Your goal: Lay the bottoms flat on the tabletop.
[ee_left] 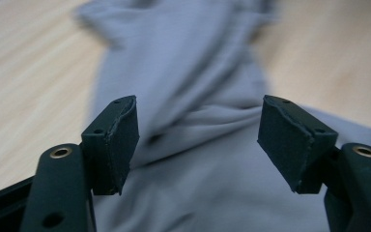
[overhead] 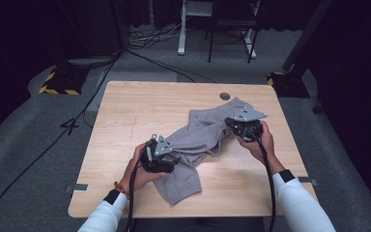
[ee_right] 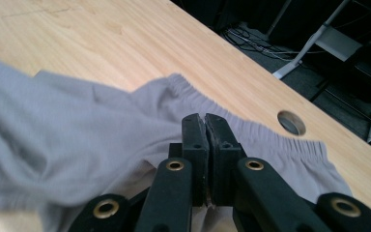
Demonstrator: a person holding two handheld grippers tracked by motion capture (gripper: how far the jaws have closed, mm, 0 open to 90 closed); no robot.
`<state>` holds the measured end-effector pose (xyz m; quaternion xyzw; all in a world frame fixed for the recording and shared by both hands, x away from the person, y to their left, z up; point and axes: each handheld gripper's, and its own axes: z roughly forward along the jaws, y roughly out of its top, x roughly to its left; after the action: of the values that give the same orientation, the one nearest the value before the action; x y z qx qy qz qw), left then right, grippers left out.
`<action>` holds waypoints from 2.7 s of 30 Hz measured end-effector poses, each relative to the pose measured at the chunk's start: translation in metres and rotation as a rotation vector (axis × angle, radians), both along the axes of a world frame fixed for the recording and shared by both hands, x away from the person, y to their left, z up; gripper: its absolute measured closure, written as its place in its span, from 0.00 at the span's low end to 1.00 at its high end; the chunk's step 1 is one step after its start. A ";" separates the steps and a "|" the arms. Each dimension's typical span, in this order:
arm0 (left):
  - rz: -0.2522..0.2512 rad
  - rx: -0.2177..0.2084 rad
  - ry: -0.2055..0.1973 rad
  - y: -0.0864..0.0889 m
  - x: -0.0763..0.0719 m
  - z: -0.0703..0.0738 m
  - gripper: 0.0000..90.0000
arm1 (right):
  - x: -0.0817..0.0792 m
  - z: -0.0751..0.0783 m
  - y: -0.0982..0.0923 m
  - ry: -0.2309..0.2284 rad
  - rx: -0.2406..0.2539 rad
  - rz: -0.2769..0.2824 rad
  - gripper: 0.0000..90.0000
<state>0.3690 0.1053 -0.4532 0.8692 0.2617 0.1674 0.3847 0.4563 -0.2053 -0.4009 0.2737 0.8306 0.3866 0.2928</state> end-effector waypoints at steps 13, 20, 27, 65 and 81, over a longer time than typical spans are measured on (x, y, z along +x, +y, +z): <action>-0.231 0.094 0.139 -0.025 -0.033 -0.034 0.43 | 0.057 -0.005 0.056 0.041 -0.048 -0.053 0.99; -0.264 0.072 0.179 -0.020 -0.045 -0.039 0.51 | 0.066 -0.018 0.058 0.056 -0.076 -0.092 0.90; -0.323 0.094 0.179 -0.018 -0.069 -0.037 0.47 | 0.043 -0.015 0.036 0.078 -0.020 -0.048 0.67; 0.099 0.109 0.134 -0.041 0.092 -0.025 0.85 | -0.047 -0.090 0.072 0.195 -0.090 0.320 0.67; 0.303 0.065 0.104 0.009 0.099 -0.021 0.94 | -0.055 -0.085 0.056 0.220 -0.128 0.275 0.91</action>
<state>0.4685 0.1144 -0.4742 0.8391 0.4040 0.1868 0.3128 0.4016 -0.1494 -0.4863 0.1788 0.9101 0.3373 0.1615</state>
